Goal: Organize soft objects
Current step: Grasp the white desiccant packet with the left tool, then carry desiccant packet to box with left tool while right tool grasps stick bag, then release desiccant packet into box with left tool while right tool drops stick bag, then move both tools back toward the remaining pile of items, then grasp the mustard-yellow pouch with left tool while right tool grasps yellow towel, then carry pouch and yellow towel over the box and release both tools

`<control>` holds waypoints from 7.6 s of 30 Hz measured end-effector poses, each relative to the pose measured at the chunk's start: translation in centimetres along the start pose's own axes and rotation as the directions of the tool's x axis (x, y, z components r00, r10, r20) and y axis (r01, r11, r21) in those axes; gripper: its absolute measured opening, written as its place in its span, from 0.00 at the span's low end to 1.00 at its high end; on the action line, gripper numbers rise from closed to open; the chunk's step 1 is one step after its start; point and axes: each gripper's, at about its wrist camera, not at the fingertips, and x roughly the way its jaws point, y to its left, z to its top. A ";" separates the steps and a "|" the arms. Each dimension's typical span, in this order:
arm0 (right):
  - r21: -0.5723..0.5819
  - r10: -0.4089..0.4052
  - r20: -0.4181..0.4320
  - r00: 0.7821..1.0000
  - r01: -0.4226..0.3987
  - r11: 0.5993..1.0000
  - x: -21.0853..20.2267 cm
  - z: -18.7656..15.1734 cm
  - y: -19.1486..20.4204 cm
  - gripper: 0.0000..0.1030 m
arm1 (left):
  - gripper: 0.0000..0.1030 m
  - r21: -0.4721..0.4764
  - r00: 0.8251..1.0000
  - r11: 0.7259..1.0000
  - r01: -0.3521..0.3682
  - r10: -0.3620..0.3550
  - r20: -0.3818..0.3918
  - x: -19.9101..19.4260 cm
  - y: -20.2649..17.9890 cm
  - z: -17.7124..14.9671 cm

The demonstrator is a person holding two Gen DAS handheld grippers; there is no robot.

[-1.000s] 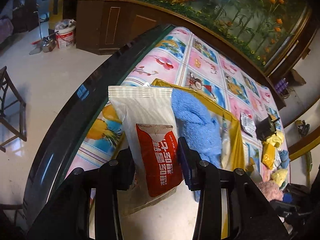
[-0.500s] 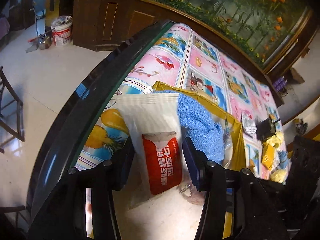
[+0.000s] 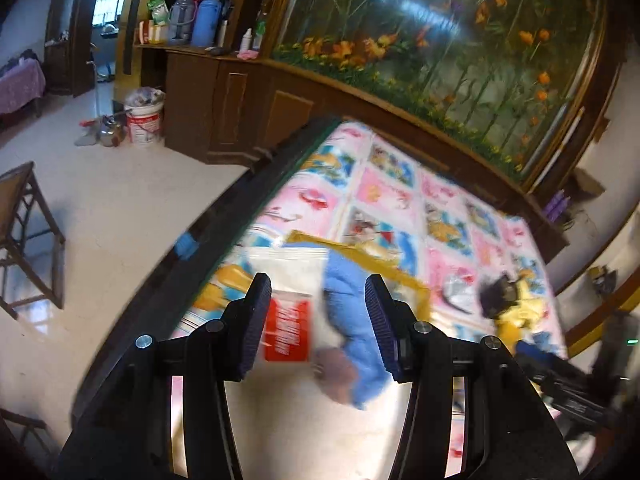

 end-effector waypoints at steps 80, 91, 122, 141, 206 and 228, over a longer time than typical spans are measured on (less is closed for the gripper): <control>-0.062 -0.049 -0.064 0.997 0.045 0.997 -5.1 -9.6 -2.1 0.13 | 0.28 0.247 0.955 0.933 0.261 -0.212 -0.209 3.2 -15.0 -12.3; -0.091 0.089 -0.054 0.995 -0.093 0.992 -3.5 -6.0 2.5 0.12 | 0.28 0.110 0.995 0.993 0.051 -0.042 -0.087 0.5 -4.5 -8.5; -0.218 -0.063 0.061 0.996 0.075 0.973 -0.7 0.1 7.5 0.17 | 0.57 -0.084 0.997 0.995 0.048 -0.042 0.069 -1.7 1.2 -5.5; 0.257 -0.223 0.011 0.975 0.213 0.943 -8.7 -7.5 -12.1 0.84 | 0.63 0.326 0.959 0.910 0.258 -0.201 -0.198 1.5 -17.9 -12.6; 0.007 0.087 0.064 0.994 -0.088 0.996 -4.0 -2.0 0.1 0.45 | 0.43 0.076 0.992 0.991 -0.111 0.114 -0.045 -0.2 -0.6 -8.1; -0.272 -0.010 -0.209 0.978 -0.048 0.961 13.6 1.1 13.7 0.51 | 0.46 -0.039 0.979 0.981 -0.190 0.187 -0.079 0.5 4.8 -8.5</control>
